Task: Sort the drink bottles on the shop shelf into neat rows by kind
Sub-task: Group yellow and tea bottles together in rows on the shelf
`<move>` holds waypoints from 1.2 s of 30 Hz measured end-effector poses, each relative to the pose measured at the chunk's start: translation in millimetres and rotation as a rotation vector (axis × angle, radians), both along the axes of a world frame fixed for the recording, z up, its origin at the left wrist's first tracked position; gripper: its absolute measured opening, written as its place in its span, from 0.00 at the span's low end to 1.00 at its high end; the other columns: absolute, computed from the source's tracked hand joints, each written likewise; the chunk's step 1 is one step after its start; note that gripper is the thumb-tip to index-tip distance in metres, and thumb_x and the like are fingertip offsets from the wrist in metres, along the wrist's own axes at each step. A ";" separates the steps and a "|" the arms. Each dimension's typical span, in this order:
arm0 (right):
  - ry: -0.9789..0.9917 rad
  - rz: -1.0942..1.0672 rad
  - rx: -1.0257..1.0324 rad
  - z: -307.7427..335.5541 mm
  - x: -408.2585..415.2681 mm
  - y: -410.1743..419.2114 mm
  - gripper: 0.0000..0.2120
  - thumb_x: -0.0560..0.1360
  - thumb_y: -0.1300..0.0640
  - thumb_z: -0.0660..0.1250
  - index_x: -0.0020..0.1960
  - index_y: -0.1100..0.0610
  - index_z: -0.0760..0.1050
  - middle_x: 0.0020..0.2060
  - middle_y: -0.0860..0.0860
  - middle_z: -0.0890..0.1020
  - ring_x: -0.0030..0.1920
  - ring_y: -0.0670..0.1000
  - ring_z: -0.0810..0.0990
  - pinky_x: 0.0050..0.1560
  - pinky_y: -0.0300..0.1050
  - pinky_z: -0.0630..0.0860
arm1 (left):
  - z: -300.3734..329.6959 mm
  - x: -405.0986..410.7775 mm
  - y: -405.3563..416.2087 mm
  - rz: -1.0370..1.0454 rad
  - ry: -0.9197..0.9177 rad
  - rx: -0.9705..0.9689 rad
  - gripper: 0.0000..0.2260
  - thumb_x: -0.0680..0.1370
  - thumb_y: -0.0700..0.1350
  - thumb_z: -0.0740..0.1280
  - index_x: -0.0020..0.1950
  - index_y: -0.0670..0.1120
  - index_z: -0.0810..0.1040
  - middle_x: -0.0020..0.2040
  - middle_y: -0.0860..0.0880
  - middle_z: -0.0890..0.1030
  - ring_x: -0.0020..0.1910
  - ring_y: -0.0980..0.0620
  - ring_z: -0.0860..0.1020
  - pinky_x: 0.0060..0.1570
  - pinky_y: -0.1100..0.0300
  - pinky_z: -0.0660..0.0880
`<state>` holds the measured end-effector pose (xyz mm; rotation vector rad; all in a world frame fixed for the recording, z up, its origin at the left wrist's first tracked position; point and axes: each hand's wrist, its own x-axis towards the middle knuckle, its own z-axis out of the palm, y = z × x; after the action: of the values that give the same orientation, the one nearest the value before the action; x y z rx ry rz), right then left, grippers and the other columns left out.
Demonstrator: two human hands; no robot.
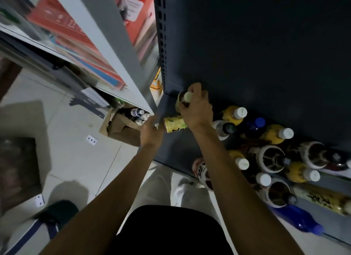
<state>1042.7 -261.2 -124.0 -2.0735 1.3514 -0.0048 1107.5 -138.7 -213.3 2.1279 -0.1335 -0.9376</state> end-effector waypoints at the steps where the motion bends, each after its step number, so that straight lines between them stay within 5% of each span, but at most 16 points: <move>1: 0.017 -0.012 0.006 -4.0 2.1 0.3 0.22 0.75 0.52 0.69 0.64 0.55 0.65 0.59 0.57 0.71 0.52 0.64 0.78 0.45 0.54 0.75 | -6.1 1.2 -0.3 0.004 0.016 0.033 0.16 0.78 0.39 0.64 0.66 0.45 0.74 0.54 0.47 0.78 0.52 0.46 0.78 0.51 0.53 0.76; 7: 0.029 -0.135 -0.015 -18.4 5.1 0.2 0.26 0.76 0.50 0.67 0.70 0.55 0.62 0.61 0.58 0.70 0.52 0.67 0.78 0.47 0.60 0.76 | -44.1 -0.4 -6.8 -0.069 0.111 0.147 0.16 0.78 0.36 0.62 0.66 0.38 0.71 0.60 0.37 0.77 0.60 0.38 0.75 0.55 0.56 0.71; 11: -0.017 -0.116 -0.020 -19.0 -2.7 -1.5 0.23 0.76 0.49 0.67 0.67 0.56 0.65 0.59 0.58 0.73 0.54 0.65 0.78 0.47 0.59 0.77 | -54.5 -1.3 -8.5 0.022 0.146 0.126 0.16 0.76 0.30 0.57 0.62 0.37 0.74 0.54 0.37 0.78 0.54 0.38 0.76 0.49 0.54 0.72; 14: 0.019 -0.077 -0.017 -12.5 0.0 -2.8 0.22 0.76 0.47 0.67 0.63 0.58 0.66 0.57 0.58 0.78 0.55 0.64 0.78 0.46 0.56 0.76 | -58.4 -2.6 -4.7 0.082 0.203 0.143 0.12 0.79 0.35 0.57 0.59 0.32 0.74 0.48 0.35 0.77 0.53 0.33 0.75 0.42 0.58 0.67; 16: 0.085 -0.010 -0.070 -8.7 1.0 -1.1 0.22 0.77 0.45 0.66 0.62 0.58 0.66 0.56 0.58 0.80 0.54 0.64 0.79 0.44 0.52 0.74 | -54.4 -6.7 -4.7 0.159 0.248 0.131 0.14 0.81 0.40 0.60 0.61 0.31 0.73 0.56 0.30 0.76 0.59 0.33 0.73 0.43 0.53 0.69; 19: 0.120 0.009 -0.147 -6.0 -3.8 5.1 0.21 0.77 0.45 0.66 0.62 0.57 0.66 0.54 0.57 0.81 0.54 0.62 0.80 0.42 0.49 0.70 | -42.6 -9.2 -3.1 0.262 0.338 0.018 0.15 0.79 0.44 0.66 0.56 0.31 0.77 0.46 0.33 0.80 0.41 0.44 0.79 0.36 0.54 0.73; 23: 0.045 -0.025 -0.183 2.3 -15.9 24.5 0.20 0.76 0.47 0.67 0.59 0.58 0.67 0.52 0.57 0.80 0.53 0.59 0.79 0.41 0.49 0.70 | -26.0 -7.8 0.5 0.355 0.566 -0.166 0.12 0.80 0.40 0.65 0.36 0.46 0.72 0.25 0.52 0.71 0.24 0.58 0.68 0.21 0.67 0.64; 25: -0.074 -0.071 -0.202 14.8 -17.3 35.8 0.20 0.75 0.48 0.69 0.57 0.60 0.67 0.50 0.57 0.79 0.50 0.59 0.78 0.41 0.49 0.70 | -14.1 -6.7 2.4 0.325 0.501 -0.186 0.11 0.79 0.41 0.65 0.37 0.45 0.72 0.26 0.53 0.72 0.25 0.57 0.70 0.22 0.65 0.65; 29: -0.306 -0.125 -0.302 43.1 -22.2 63.7 0.18 0.74 0.53 0.72 0.53 0.63 0.68 0.50 0.59 0.74 0.46 0.61 0.75 0.41 0.48 0.67 | 18.7 -10.0 13.4 0.062 0.011 -0.192 0.12 0.78 0.44 0.67 0.54 0.36 0.75 0.43 0.45 0.75 0.43 0.44 0.74 0.39 0.54 0.73; 33: -0.432 -0.133 -0.338 62.4 -45.3 105.3 0.15 0.76 0.55 0.69 0.52 0.63 0.66 0.48 0.59 0.73 0.43 0.59 0.73 0.40 0.53 0.71 | 64.0 -13.9 39.8 -0.222 -0.422 -0.291 0.11 0.76 0.45 0.68 0.51 0.38 0.76 0.48 0.41 0.76 0.43 0.46 0.74 0.39 0.59 0.67; 36: -0.501 -0.203 -0.306 78.9 -63.9 138.5 0.14 0.79 0.52 0.64 0.54 0.60 0.63 0.47 0.58 0.75 0.42 0.58 0.76 0.37 0.53 0.71 | 83.8 -3.4 76.5 -0.282 -0.502 -0.323 0.13 0.75 0.50 0.65 0.48 0.39 0.78 0.48 0.38 0.77 0.43 0.47 0.74 0.43 0.58 0.71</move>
<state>978.8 -122.7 -45.1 -1.9742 1.2872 -0.8079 1104.0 -62.2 -129.4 2.0221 -0.7993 -0.4692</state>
